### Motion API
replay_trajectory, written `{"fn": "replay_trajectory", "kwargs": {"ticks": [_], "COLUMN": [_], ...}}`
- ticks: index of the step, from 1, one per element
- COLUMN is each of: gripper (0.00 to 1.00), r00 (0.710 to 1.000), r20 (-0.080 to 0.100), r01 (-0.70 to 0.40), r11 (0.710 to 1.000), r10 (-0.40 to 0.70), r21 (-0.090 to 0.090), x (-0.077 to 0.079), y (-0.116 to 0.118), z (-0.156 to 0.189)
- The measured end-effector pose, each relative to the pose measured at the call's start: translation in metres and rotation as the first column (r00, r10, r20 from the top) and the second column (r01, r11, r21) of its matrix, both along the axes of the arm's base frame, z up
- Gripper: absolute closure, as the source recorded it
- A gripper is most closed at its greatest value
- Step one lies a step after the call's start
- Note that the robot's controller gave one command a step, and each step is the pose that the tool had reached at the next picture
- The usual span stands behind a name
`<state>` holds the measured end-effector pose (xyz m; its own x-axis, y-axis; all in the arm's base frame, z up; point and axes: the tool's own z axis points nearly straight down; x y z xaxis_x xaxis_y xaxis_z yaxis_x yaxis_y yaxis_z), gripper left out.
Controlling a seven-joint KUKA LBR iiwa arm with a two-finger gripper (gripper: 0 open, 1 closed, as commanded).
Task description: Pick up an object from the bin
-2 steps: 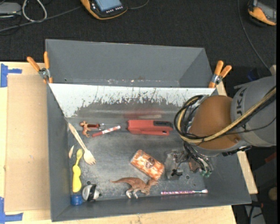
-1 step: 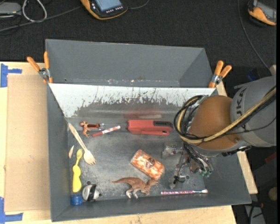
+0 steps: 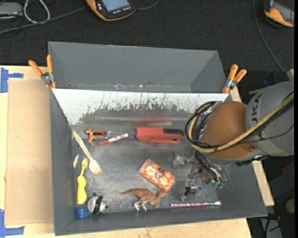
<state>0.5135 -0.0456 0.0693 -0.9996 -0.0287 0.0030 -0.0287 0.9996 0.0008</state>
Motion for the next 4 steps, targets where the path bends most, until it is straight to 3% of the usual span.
{"fn": "replay_trajectory", "kwargs": {"ticks": [1,2,3,4], "gripper": [0.00,0.00,1.00,1.00], "r00": [1.000,1.000,1.000,1.000], "r20": [-0.004,-0.002,-0.001,-0.001], "r01": [-0.015,0.027,0.028,0.027], "r11": [1.000,1.000,1.000,1.000], "r10": [0.015,-0.027,-0.028,-0.027], "r21": [0.001,-0.002,0.002,0.002], "x": [-0.020,-0.026,0.010,0.010], "y": [0.060,0.096,0.113,0.113], "z": [0.020,0.003,0.001,0.002]}}
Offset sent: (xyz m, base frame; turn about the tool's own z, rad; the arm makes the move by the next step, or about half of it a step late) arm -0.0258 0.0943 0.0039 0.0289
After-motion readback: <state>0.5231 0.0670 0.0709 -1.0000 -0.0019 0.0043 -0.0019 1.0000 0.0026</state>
